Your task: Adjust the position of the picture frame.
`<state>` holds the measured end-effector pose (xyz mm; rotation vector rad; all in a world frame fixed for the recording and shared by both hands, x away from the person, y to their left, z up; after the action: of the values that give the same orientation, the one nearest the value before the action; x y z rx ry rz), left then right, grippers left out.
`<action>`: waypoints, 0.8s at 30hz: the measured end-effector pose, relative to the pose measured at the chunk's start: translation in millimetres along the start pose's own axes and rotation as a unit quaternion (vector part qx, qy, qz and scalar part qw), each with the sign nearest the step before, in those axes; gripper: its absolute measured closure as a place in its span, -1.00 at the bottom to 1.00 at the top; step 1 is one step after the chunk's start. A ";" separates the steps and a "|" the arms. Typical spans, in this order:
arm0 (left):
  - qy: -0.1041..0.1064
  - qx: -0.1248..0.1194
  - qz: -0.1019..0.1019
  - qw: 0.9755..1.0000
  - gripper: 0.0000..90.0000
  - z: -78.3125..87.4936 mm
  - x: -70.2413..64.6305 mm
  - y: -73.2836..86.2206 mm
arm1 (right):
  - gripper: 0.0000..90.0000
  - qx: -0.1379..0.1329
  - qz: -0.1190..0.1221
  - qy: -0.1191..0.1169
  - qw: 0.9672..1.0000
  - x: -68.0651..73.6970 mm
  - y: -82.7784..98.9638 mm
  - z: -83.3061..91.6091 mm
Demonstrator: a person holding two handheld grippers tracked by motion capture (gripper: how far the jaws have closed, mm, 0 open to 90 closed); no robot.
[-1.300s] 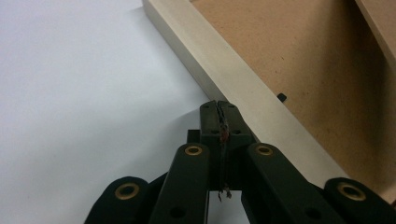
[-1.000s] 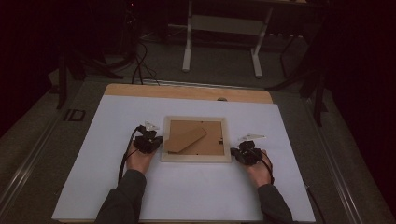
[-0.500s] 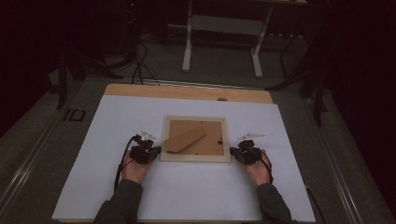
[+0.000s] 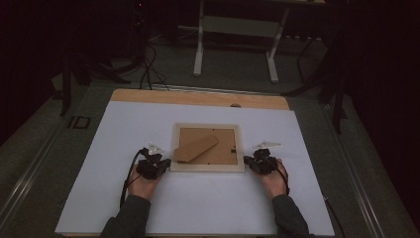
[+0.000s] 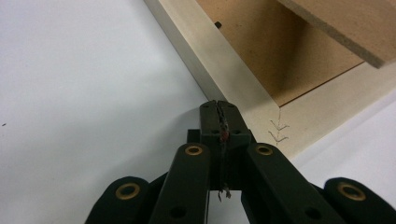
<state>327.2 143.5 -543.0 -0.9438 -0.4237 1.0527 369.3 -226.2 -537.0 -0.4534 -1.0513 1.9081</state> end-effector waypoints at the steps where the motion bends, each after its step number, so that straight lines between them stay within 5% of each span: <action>1: 0.003 -0.001 -0.002 1.000 1.00 0.0 0.8 0.2 | 1.00 -0.002 0.001 0.000 1.000 -0.2 0.4 0.1; 12: -0.004 -0.006 -0.008 1.000 0.84 3.9 4.5 0.5 | 0.86 -0.031 0.027 0.035 0.999 5.2 -0.1 11.3; 24: -0.023 -0.016 -0.006 1.000 0.69 10.1 9.9 -1.2 | 0.49 -0.049 0.001 0.028 0.998 -4.4 1.8 20.4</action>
<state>325.4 156.6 -537.7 -0.9456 -0.4853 1.0606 357.4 -240.3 -527.2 -0.5595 -1.1103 1.8405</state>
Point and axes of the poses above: each handheld gripper's, and its own axes: z roughly backward along the jaws, y roughly out of its underside, x roughly to its left, the point moved 1 cm from there along -z, roughly forward along the jaws, and after that the axes turned 11 degrees about -x, right-handed, at the moved point
